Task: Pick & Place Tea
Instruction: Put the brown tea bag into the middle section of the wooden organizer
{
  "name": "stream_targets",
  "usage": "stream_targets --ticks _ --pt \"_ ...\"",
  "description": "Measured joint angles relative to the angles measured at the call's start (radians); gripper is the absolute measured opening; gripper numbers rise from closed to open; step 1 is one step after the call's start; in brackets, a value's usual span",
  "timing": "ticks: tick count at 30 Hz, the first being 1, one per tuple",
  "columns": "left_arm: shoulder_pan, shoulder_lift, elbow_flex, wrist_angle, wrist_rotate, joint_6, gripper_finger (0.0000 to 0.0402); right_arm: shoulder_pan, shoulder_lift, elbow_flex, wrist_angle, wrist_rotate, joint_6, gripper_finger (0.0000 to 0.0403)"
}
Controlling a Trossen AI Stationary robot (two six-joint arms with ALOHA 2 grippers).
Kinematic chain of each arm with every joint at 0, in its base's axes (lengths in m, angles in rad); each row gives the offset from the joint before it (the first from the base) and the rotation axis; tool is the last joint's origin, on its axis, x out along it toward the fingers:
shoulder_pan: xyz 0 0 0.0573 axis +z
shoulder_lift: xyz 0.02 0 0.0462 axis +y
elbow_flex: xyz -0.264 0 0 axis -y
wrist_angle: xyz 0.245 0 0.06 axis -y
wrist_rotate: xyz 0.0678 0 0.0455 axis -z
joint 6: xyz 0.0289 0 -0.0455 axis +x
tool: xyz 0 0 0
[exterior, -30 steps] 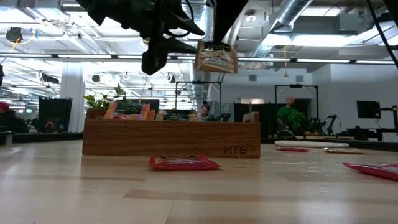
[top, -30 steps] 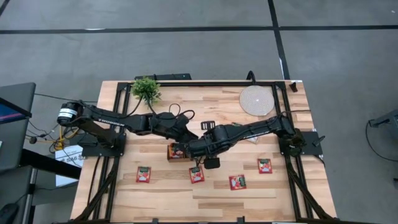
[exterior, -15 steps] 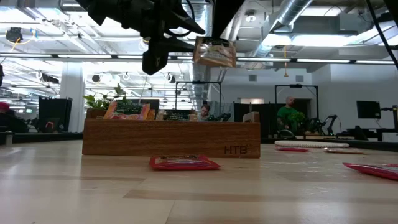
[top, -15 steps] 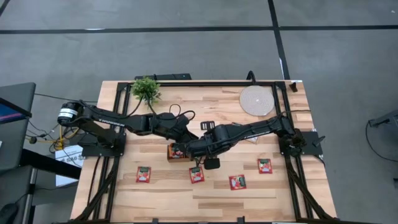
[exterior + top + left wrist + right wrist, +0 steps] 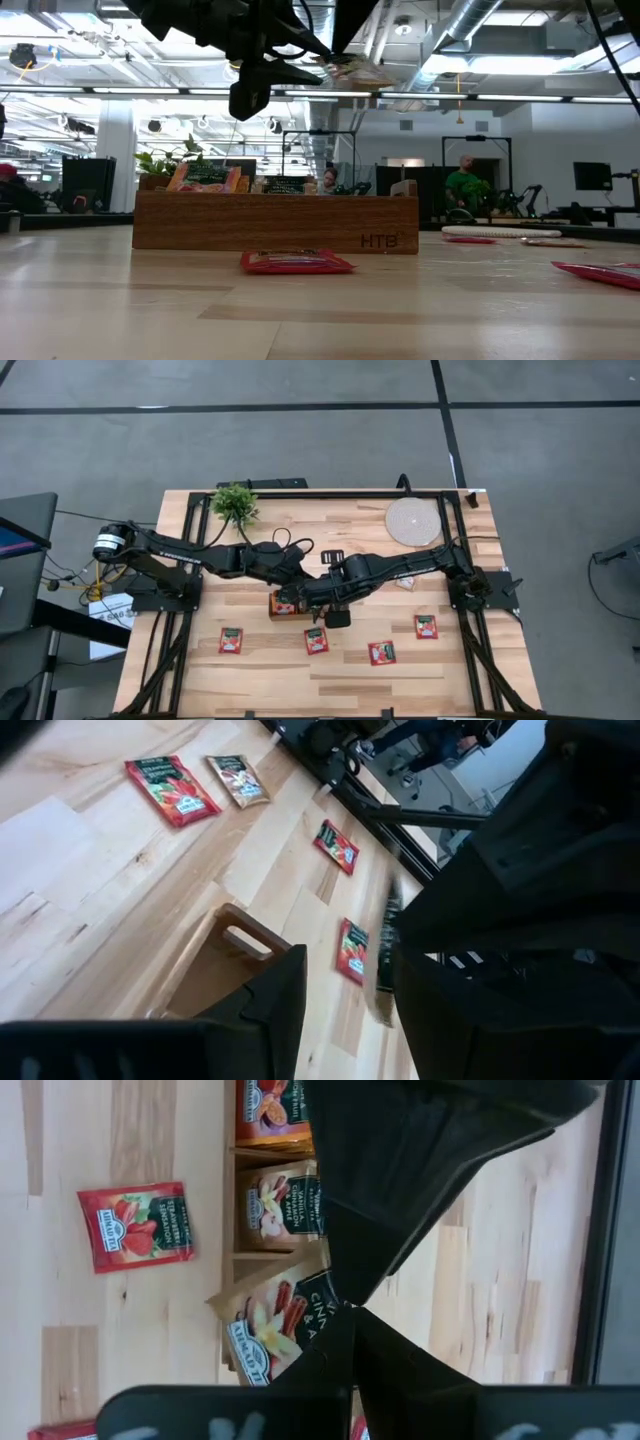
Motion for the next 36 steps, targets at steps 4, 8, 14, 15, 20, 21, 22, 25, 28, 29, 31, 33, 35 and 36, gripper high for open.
stream_targets --ticks 4,8,14,15,20,21,22,25,28,29,31,33,35,36 --pt "-0.001 0.0 0.0 0.003 0.002 0.0 0.0139 -0.001 0.0 0.0 -0.001 0.001 0.002 0.0" --pt "-0.001 -0.007 0.0 0.009 0.005 0.006 0.0139 0.0 -0.001 0.0 -0.005 0.002 0.008 0.0" --pt "-0.005 -0.01 0.0 0.003 0.034 0.003 0.0139 -0.001 -0.001 0.0 -0.041 0.002 0.033 0.0" --pt "-0.007 -0.01 0.0 -0.005 0.037 0.003 0.0139 -0.001 -0.001 0.0 -0.054 0.002 0.034 0.0" --pt "-0.007 -0.01 0.0 -0.031 0.138 -0.023 0.0139 0.006 -0.001 0.0 -0.109 0.0 0.036 0.0" --pt "-0.007 -0.01 0.0 -0.051 0.164 -0.037 0.0139 0.011 -0.001 0.0 -0.11 -0.009 0.036 0.0" --pt "-0.011 -0.01 0.0 -0.075 0.186 -0.048 0.0139 0.017 -0.001 0.0 -0.109 -0.026 0.036 0.0" --pt "-0.038 -0.01 0.0 -0.174 0.208 -0.066 0.0139 0.047 -0.001 0.0 -0.11 -0.055 0.035 0.0" --pt "-0.086 -0.01 0.0 -0.266 0.2 -0.077 0.0139 0.083 -0.001 0.0 -0.109 -0.056 0.035 0.0" --pt "-0.106 -0.01 0.0 -0.295 0.184 -0.087 0.0139 0.096 -0.001 -0.001 -0.109 -0.056 0.035 0.0" --pt "-0.151 -0.01 0.0 -0.347 0.145 -0.11 0.0139 0.122 -0.001 -0.01 -0.106 -0.056 0.037 0.0" --pt "-0.204 -0.01 0.0 -0.367 0.096 -0.148 0.0139 0.145 0.0 -0.018 -0.11 -0.056 0.057 0.0" --pt "-0.267 -0.01 0.0 -0.372 0.029 -0.188 0.0139 0.167 0.0 -0.018 -0.113 -0.055 0.077 0.0" --pt "-0.299 -0.01 0.0 -0.373 -0.017 -0.207 0.0139 0.177 0.0 -0.018 -0.113 -0.055 0.085 0.0"
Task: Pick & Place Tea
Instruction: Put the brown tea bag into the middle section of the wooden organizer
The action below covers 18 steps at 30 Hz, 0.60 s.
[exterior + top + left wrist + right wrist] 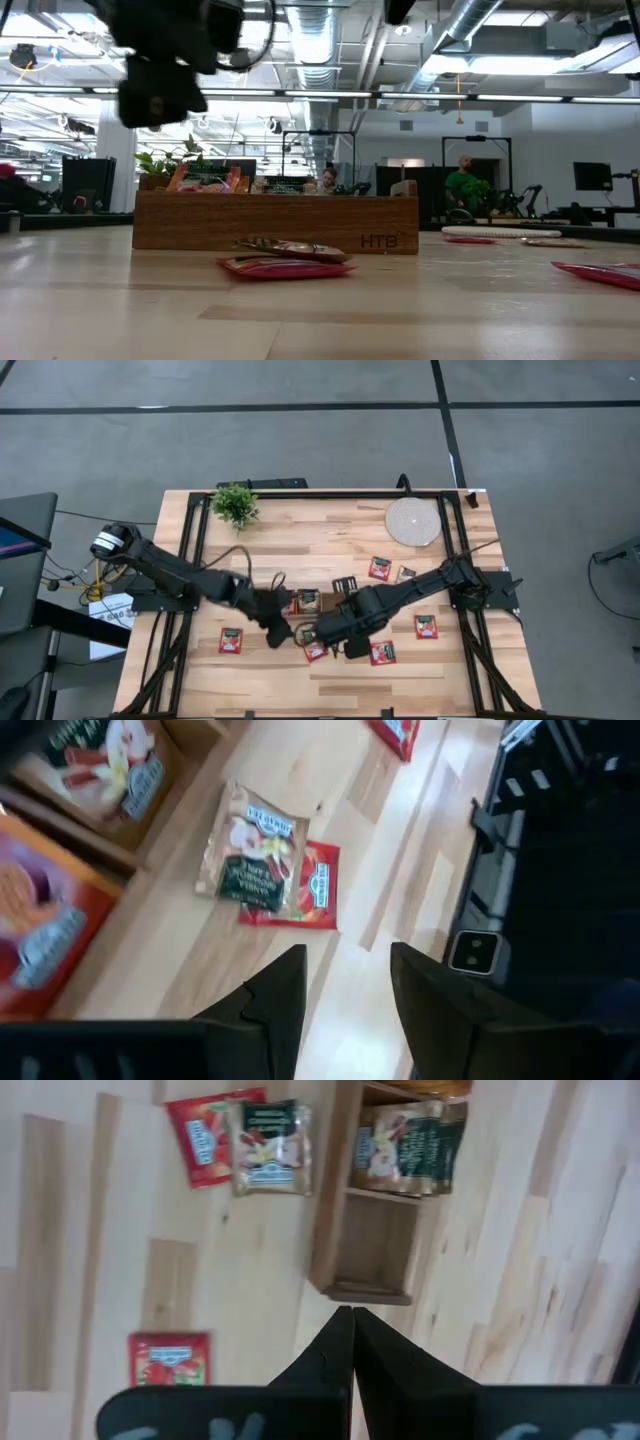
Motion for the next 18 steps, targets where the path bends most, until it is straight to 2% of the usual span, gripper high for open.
stream_targets --ticks 4,8,14,18 --pt "-0.117 0.005 0.0 -0.001 -0.204 -0.098 0.0137 0.032 -0.002 0.0 0.0 0.002 0.026 0.0" --pt "-0.202 0.005 0.0 0.018 -0.358 -0.21 0.0128 0.05 -0.025 0.0 -0.001 0.002 0.052 0.0" --pt "-0.292 0.005 0.0 0.005 -0.393 -0.314 0.0113 0.078 -0.048 0.0 0.022 -0.052 0.057 0.0" --pt "-0.351 0.005 0.0 -0.075 -0.411 -0.388 0.011 0.115 -0.046 0.0 0.126 -0.084 0.05 0.0"
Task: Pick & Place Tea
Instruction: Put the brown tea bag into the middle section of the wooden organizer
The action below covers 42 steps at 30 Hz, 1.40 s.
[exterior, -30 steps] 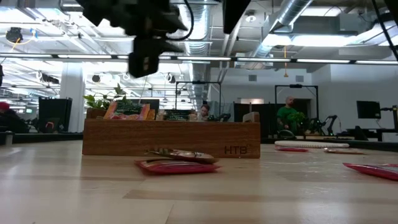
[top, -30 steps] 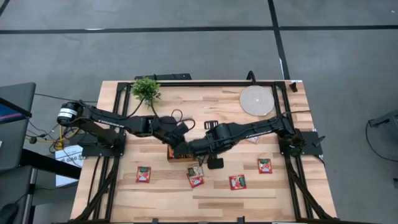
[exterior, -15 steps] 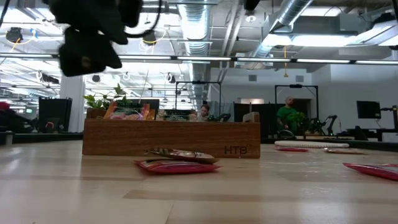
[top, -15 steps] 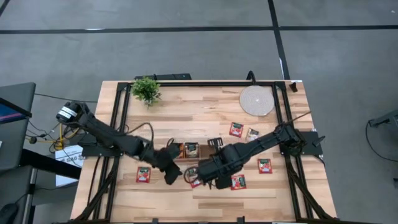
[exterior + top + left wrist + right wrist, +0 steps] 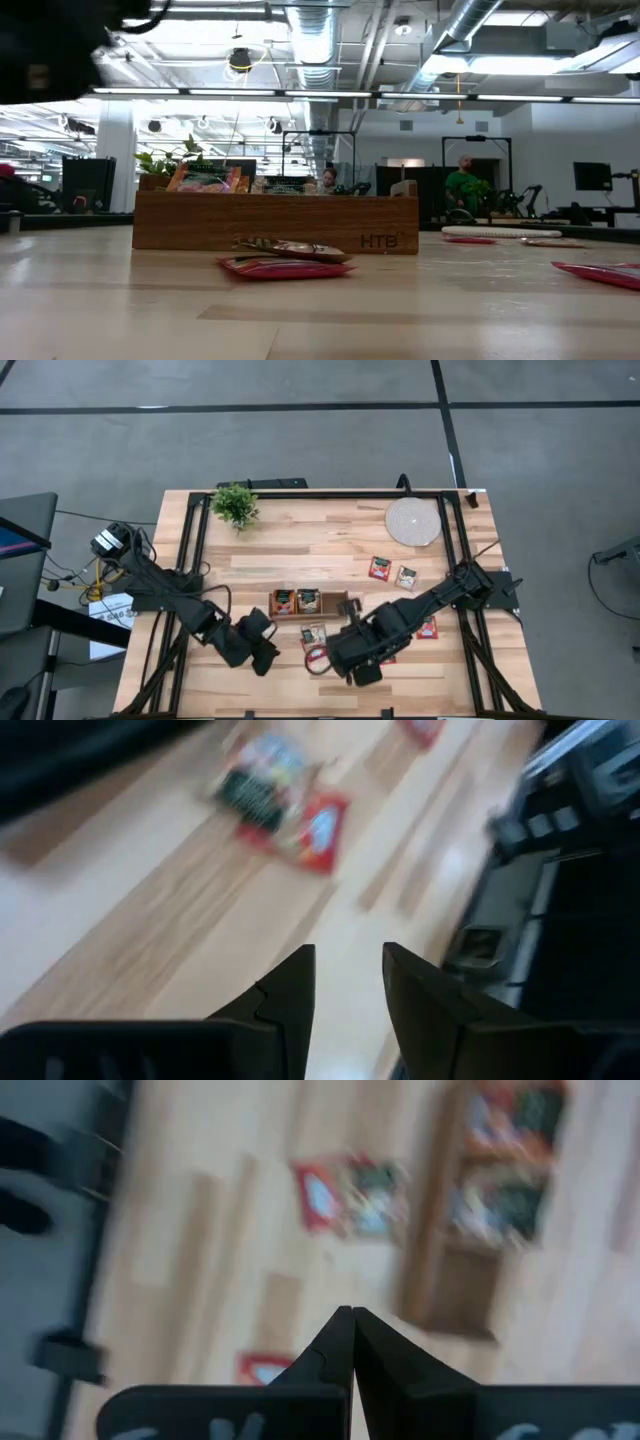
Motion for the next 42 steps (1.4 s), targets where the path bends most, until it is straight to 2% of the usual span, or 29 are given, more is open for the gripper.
stream_targets --ticks 4,8,19,23,26,34,42 --pt "-0.056 -0.004 0.0 -0.186 0.001 -0.146 0.011 0.026 0.006 -0.008 0.134 -0.018 -0.019 0.0" --pt "-0.115 -0.004 0.0 -0.324 0.01 -0.246 0.011 0.025 0.006 -0.075 0.278 -0.018 0.045 0.0" --pt "-0.234 -0.057 0.0 -0.665 0.05 -0.23 0.011 -0.041 0.007 -0.242 0.535 -0.019 0.215 0.0" --pt "-0.3 -0.101 0.0 -0.774 0.034 -0.234 0.011 -0.087 0.007 -0.288 0.587 -0.074 0.25 0.0003" --pt "-0.34 -0.121 0.0 -0.808 0.0 -0.241 0.011 -0.101 0.007 -0.298 0.6 -0.108 0.29 0.0021" --pt "-0.385 -0.124 0.0 -0.867 -0.005 -0.231 0.011 -0.107 0.088 -0.296 0.587 -0.126 0.319 0.0099" --pt "-0.397 -0.124 0.0 -0.892 -0.008 -0.229 0.011 -0.132 0.183 -0.294 0.545 -0.13 0.415 0.0118"
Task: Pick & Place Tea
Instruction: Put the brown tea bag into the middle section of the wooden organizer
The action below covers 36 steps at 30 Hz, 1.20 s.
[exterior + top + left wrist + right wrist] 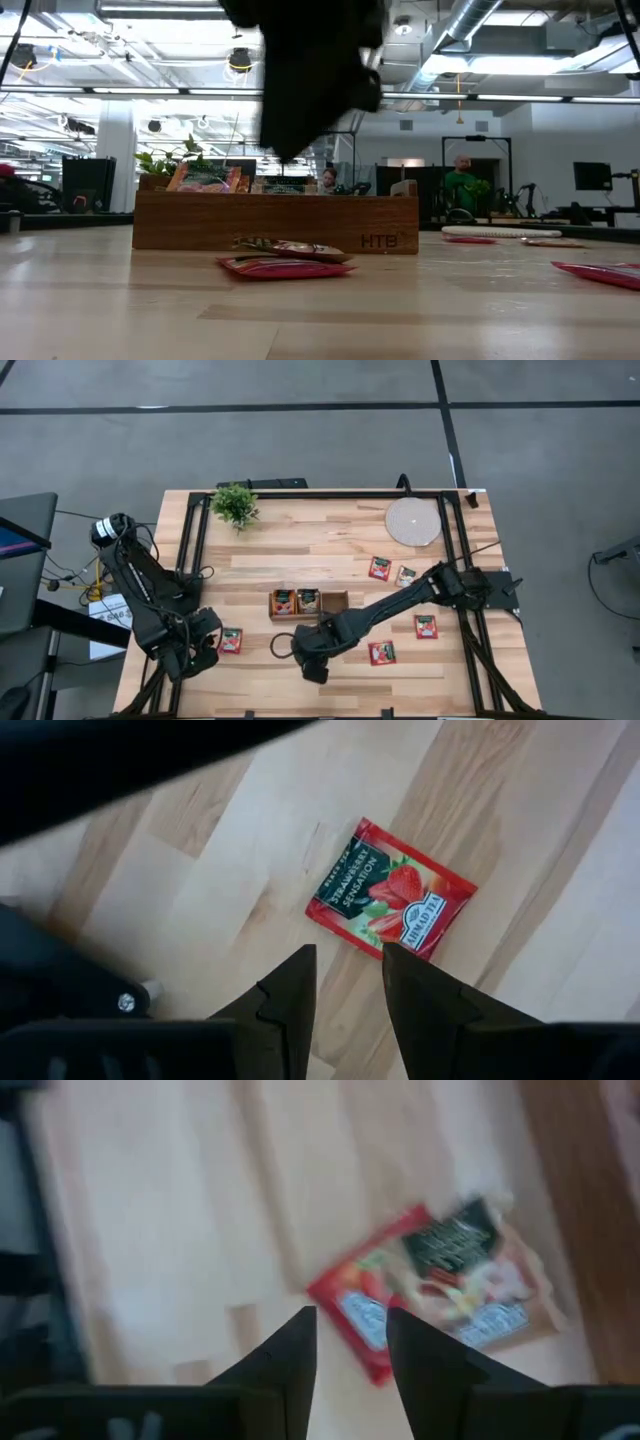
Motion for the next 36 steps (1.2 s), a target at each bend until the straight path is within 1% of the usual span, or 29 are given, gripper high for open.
stream_targets --ticks 2,5,7,12,16,19,22,24,27,32,36 --pt "0.0 0.0 0.0 0.0 0.0 0.006 0.011 -0.016 0.006 -0.005 -0.037 0.0 0.035 0.0118" --pt "0.0 0.0 0.0 0.0 0.0 0.019 0.011 -0.04 0.013 -0.004 -0.039 -0.003 0.06 0.0118" --pt "0.0 0.0 0.0 0.001 0.0 0.02 0.011 -0.048 0.013 -0.004 -0.039 -0.022 0.06 0.0118" --pt "0.0 0.0 0.0 0.001 0.0 0.02 0.011 -0.035 0.021 -0.003 -0.035 -0.058 0.068 0.0118" --pt "0.0 0.0 0.0 0.001 -0.01 0.025 0.011 -0.025 0.021 -0.003 -0.034 -0.066 0.139 0.0118" --pt "0.0 0.0 0.0 0.001 -0.03 0.031 0.011 -0.028 0.021 -0.003 -0.034 -0.058 0.222 0.0118" --pt "0.0 0.0 0.0 0.001 -0.051 0.031 0.011 -0.035 0.021 -0.003 -0.021 -0.059 0.266 0.0118" --pt "0.0 0.0 0.0 0.001 -0.054 0.032 0.011 -0.036 0.021 -0.003 -0.002 -0.059 0.272 0.0118" --pt "0.0 0.0 0.0 0.001 -0.055 0.032 0.011 -0.038 0.032 -0.001 0.017 -0.022 0.317 0.0118" --pt "0.0 0.0 0.0 0.001 -0.056 0.031 0.011 -0.048 0.036 -0.002 0.026 -0.033 0.341 0.0118" --pt "0.0 0.0 0.0 0.002 -0.057 0.047 0.011 -0.048 0.036 -0.002 0.022 0.012 0.358 0.0118"
